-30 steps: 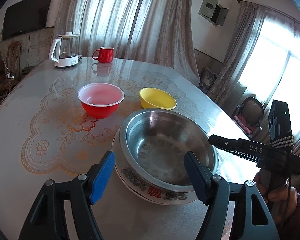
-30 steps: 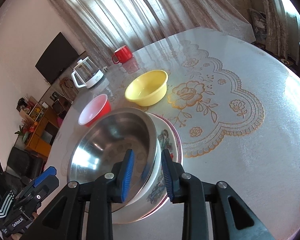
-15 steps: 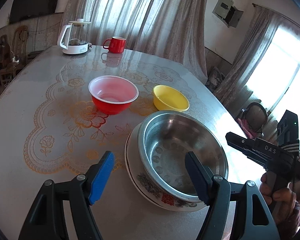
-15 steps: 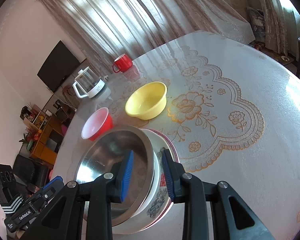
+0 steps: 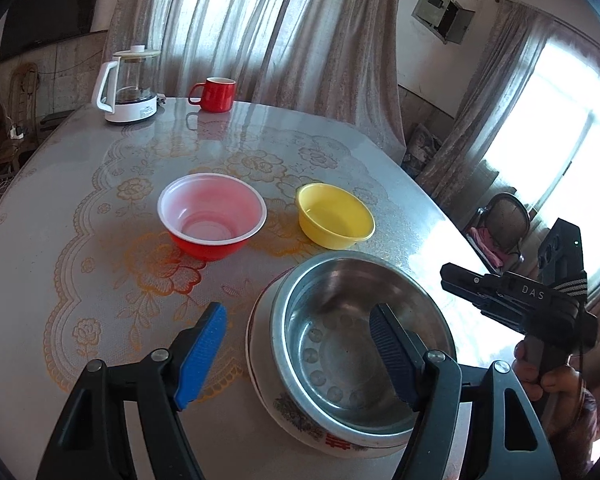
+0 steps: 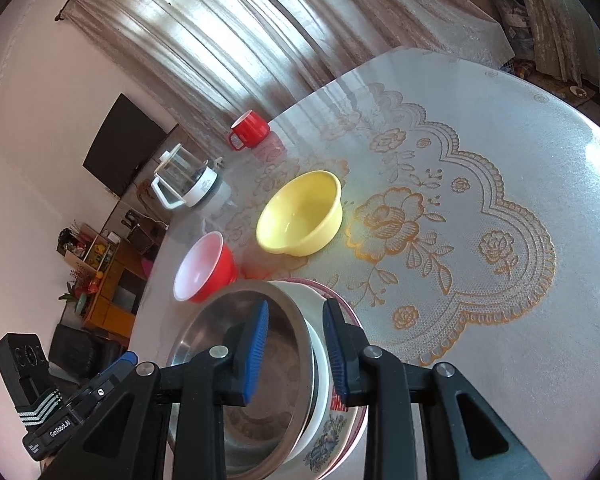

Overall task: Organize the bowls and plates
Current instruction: 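Move the right gripper over to the yellow plastic bowl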

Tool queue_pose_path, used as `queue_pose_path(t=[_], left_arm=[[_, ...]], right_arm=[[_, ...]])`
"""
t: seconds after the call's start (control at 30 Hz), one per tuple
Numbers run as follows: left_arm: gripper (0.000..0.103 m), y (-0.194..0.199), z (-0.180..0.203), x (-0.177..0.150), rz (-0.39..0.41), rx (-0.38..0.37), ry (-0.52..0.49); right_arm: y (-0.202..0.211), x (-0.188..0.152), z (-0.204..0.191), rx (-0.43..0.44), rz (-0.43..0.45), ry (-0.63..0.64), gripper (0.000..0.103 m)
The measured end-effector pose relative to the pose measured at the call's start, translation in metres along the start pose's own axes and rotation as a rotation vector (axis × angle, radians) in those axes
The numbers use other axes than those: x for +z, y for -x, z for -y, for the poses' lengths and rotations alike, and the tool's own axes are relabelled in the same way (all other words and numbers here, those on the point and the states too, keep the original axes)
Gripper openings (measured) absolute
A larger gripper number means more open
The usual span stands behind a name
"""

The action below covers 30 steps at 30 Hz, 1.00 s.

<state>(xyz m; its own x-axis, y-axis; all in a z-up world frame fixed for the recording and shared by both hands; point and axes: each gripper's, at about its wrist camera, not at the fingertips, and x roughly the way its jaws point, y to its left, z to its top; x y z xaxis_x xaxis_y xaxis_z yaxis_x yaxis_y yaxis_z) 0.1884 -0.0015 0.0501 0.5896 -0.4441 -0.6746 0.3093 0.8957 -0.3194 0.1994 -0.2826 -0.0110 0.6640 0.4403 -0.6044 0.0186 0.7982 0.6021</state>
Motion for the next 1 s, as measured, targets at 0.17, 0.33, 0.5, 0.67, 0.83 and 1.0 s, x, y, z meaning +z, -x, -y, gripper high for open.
queue_pose_path(t=[0.17,0.33,0.5,0.67,0.83,1.0], left_arm=[[0.074,-0.010,0.009,0.017,-0.005,-0.020,-0.035],[0.070,-0.027,0.019,0.032,-0.038,-0.030,-0.090],[0.064,-0.046,0.021,0.044,-0.070,-0.074,-0.085],[0.064,-0.061,0.027,0.056,-0.083,-0.084,-0.091],[0.064,-0.078,0.031,0.066,-0.114,-0.085,-0.097],[0.060,-0.090,0.031,0.077,-0.137,-0.116,-0.083]], right_arm=[[-0.013,0.007,0.007,0.031,-0.028,-0.054,0.027],[-0.027,0.011,0.017,0.061,-0.081,-0.117,0.027],[-0.032,0.015,0.029,0.084,-0.094,-0.150,0.027],[-0.036,0.024,0.041,0.082,-0.088,-0.168,0.024],[-0.038,0.034,0.049,0.080,-0.074,-0.169,0.020],[-0.040,0.045,0.057,0.086,-0.061,-0.185,0.018]])
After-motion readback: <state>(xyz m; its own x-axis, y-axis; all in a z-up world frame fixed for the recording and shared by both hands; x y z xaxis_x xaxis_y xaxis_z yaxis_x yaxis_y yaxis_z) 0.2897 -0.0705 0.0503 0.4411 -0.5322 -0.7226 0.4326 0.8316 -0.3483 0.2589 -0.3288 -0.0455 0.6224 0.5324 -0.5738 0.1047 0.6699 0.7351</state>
